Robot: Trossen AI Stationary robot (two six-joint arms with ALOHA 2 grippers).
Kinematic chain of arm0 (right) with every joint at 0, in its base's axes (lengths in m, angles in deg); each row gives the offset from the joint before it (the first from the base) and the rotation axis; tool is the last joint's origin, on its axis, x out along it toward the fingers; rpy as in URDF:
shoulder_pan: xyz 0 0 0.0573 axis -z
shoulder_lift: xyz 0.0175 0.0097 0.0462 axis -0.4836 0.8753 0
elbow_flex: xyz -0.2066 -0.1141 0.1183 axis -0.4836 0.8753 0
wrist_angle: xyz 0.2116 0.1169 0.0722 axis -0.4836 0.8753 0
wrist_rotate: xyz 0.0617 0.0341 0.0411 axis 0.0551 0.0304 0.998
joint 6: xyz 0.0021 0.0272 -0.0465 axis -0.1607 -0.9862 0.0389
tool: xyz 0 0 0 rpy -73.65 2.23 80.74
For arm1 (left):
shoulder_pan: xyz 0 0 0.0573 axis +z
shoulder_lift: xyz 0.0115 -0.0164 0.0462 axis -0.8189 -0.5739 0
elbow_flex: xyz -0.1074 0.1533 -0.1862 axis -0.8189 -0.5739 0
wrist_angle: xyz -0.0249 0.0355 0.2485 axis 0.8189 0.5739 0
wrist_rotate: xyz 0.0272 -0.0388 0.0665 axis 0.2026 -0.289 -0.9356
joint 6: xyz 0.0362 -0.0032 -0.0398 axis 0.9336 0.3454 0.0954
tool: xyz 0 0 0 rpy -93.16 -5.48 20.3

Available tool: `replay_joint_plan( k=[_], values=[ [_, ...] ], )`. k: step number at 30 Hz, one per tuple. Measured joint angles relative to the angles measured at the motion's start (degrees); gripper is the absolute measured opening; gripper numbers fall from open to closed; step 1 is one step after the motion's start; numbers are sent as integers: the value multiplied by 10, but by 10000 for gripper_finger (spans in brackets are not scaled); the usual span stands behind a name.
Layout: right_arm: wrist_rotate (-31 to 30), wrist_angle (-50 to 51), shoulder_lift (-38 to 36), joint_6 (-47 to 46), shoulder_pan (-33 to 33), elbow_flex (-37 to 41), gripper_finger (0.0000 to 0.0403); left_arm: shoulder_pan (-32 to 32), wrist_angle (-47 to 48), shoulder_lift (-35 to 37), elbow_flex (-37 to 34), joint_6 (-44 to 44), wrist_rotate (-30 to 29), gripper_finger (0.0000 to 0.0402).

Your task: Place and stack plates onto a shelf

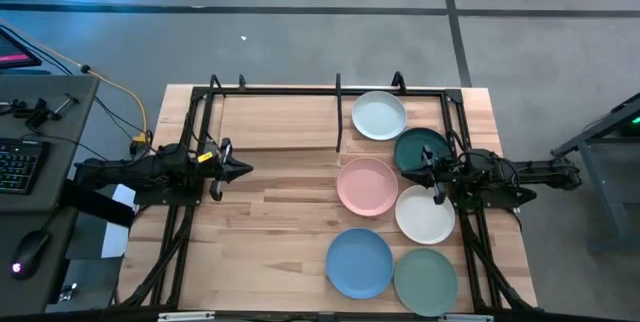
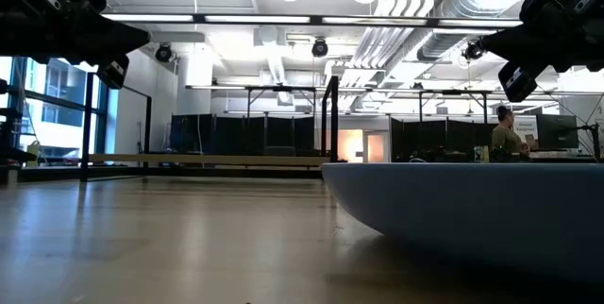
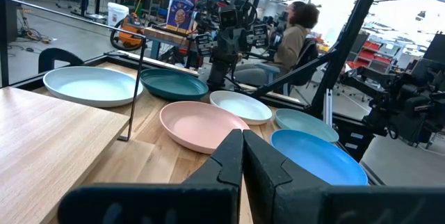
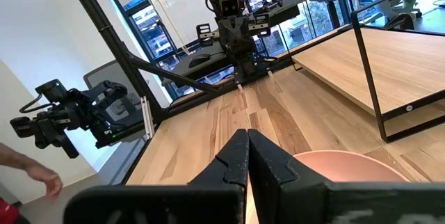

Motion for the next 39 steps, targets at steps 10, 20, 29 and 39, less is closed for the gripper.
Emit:
replay_joint_plan(
  k=[10, 20, 29, 39],
  values=[
    [0, 0, 0, 0, 0, 0, 0, 0, 0, 0, 0, 0, 0, 1],
    [-3, -2, 0, 9, 0, 0, 0, 0, 0, 0, 0, 0, 0, 1],
    [-257, -284, 2, -165, 0, 0, 0, 0, 0, 0, 0, 0, 0, 1],
    [-248, -213, 198, -169, 2, -175, 1, 0, 0, 0, 0, 0, 0, 1]
  ],
)
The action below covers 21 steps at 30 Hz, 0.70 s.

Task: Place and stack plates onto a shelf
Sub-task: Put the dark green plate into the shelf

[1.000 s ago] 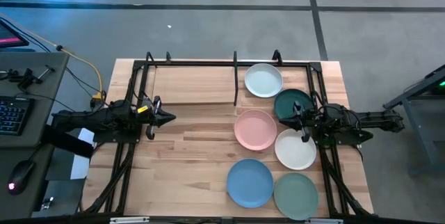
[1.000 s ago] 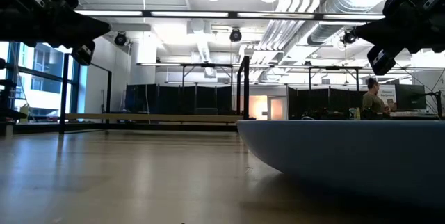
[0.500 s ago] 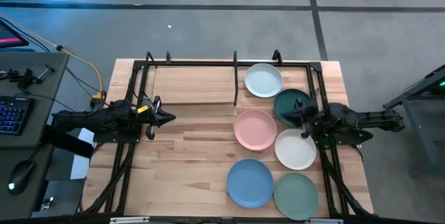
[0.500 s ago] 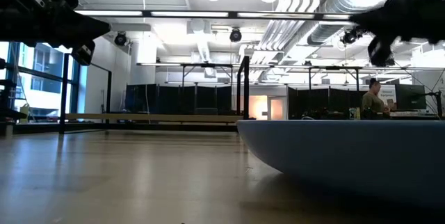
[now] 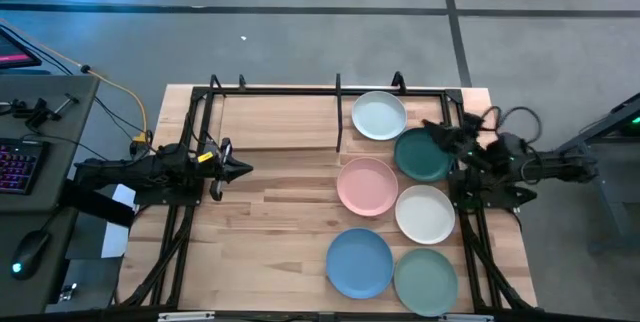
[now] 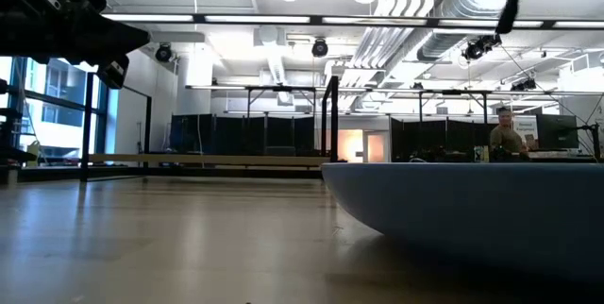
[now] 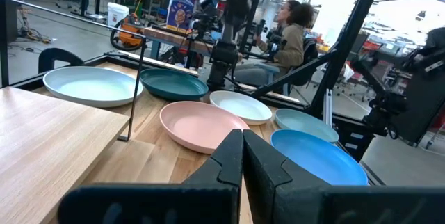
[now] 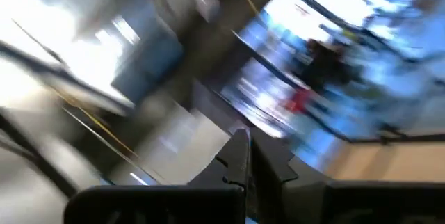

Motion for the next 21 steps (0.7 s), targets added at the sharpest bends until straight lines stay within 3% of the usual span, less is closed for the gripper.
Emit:
replay_joint_plan(
  k=[4, 8, 10, 14, 17, 21],
  values=[
    [4, 278, 105, -47, 14, -132, 21, 0, 0, 0, 0, 0, 0, 1],
    [26, 559, 194, -160, 20, -226, 82, 0, 0, 0, 0, 0, 0, 1],
    [44, 649, 226, -223, 21, -247, 118, 0, 0, 0, 0, 0, 0, 1],
    [121, 722, 273, -374, 21, -240, 177, 0, 0, 0, 0, 0, 0, 1],
    [186, 735, 302, -469, 8, -217, 198, 0, 0, 0, 0, 0, 0, 1],
    [192, 741, 332, -551, -29, -200, 201, 0, 0, 0, 0, 0, 0, 1]
  ],
)
